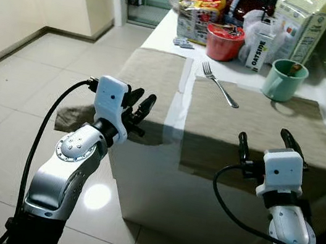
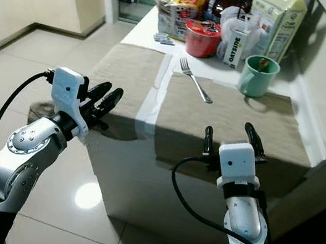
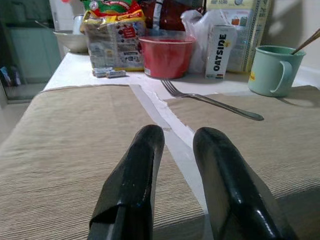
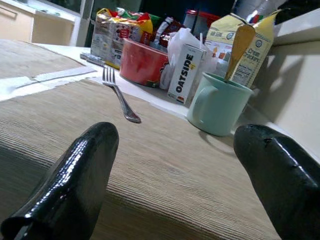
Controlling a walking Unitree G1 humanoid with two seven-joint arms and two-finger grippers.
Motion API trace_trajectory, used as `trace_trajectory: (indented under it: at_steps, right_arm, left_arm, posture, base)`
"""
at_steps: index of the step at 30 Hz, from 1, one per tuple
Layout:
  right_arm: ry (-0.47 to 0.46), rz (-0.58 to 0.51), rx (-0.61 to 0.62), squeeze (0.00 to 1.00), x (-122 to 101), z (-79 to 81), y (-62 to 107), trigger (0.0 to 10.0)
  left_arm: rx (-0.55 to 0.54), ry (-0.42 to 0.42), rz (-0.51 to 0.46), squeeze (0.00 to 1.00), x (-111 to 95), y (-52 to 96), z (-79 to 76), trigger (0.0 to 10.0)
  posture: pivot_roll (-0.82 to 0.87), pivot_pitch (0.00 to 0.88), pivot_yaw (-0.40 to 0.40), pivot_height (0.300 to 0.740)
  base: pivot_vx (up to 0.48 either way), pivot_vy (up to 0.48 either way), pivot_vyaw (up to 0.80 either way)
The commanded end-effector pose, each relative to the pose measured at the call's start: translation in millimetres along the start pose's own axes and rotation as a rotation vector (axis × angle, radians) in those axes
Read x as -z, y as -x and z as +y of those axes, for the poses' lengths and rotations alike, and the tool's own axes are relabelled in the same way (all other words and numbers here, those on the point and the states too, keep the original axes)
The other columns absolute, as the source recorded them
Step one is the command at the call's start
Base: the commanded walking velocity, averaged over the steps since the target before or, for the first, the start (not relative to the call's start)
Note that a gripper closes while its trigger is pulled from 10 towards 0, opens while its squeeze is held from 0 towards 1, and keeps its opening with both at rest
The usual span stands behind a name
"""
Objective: Setting the table
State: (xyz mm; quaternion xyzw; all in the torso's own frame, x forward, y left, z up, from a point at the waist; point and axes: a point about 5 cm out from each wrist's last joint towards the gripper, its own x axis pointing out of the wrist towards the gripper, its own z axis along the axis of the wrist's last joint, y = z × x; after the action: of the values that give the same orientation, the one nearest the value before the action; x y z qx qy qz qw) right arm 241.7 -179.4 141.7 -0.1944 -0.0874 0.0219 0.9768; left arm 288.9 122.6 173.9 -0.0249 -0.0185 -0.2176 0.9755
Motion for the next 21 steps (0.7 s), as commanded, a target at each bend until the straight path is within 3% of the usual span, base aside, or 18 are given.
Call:
trace_trajectory:
  at_steps: [1,16,17,21]
  right_arm:
    - [-0.010,0.004,-0.013,0.00,0.9,0.9,-1.8,10.0]
    - [0.000,0.010,-0.020,0.00,2.9,3.0,-4.6,10.0]
    - [-0.001,0.011,-0.016,0.00,2.8,3.0,-5.1,10.0]
    - [-0.014,0.007,-0.026,0.00,1.2,3.6,-7.0,10.0]
  left_arm:
    - [-0.026,-0.007,-0.004,0.00,-0.1,1.5,4.6,0.0]
    - [-0.055,-0.031,0.007,0.00,0.5,0.3,8.6,0.0]
    - [-0.060,-0.044,0.008,0.00,-0.3,-0.1,9.0,10.0]
    - [-0.082,-0.037,0.004,0.00,-1.5,0.0,10.5,10.0]
  posture:
    - [-0.18,0.000,0.059,0.696]
    - [-0.18,0.000,0.056,0.624]
    - [-0.17,0.000,0.055,0.619]
    - [-0.17,0.000,0.055,0.619]
  base:
    - [0.000,0.000,0.00]
    - [0.000,0.000,0.00]
    - [0.000,0.000,0.00]
    - [0.000,0.000,0.00]
